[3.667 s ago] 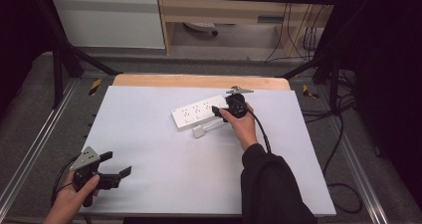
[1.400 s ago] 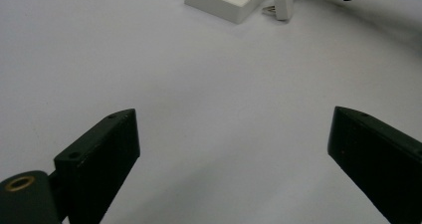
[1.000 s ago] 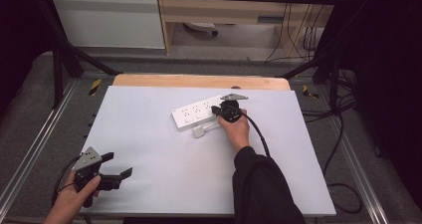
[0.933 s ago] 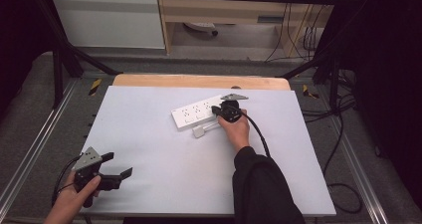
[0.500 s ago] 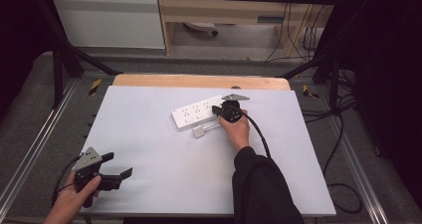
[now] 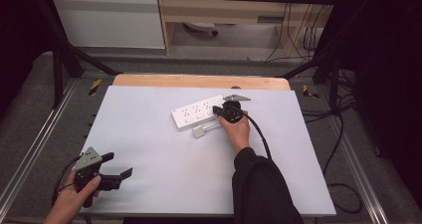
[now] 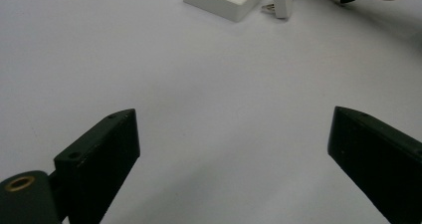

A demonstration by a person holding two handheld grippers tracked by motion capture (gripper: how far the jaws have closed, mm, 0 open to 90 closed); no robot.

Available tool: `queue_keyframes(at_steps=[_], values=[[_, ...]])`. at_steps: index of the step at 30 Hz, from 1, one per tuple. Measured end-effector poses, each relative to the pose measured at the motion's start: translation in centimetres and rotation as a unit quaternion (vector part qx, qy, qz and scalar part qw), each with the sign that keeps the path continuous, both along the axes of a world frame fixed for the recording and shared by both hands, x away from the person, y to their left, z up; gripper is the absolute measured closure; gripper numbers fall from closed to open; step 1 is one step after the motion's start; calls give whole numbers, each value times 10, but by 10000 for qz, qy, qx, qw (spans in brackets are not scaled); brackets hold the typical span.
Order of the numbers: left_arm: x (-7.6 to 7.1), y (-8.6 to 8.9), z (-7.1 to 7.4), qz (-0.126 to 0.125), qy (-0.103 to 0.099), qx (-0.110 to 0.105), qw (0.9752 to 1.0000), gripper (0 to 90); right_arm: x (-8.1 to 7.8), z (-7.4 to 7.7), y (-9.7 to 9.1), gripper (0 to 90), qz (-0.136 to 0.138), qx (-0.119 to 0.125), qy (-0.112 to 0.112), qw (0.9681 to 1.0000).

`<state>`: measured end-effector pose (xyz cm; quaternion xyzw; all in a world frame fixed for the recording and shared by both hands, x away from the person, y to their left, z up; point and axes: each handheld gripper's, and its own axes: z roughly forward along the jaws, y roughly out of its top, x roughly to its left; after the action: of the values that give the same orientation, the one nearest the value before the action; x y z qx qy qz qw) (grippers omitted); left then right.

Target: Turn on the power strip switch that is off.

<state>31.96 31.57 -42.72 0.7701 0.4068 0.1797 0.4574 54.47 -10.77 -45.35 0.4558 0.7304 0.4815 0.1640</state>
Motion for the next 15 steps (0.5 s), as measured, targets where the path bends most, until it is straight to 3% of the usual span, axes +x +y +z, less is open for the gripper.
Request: queue_keyframes(at_steps=[2,15], values=[[0,0,0,-2,3,1,10000,63,0,1,1,900,50,-118,-46,9999],[0,0,0,-8,8,8,10000,63,-1,1,4,900,39,-149,-79,9999]])
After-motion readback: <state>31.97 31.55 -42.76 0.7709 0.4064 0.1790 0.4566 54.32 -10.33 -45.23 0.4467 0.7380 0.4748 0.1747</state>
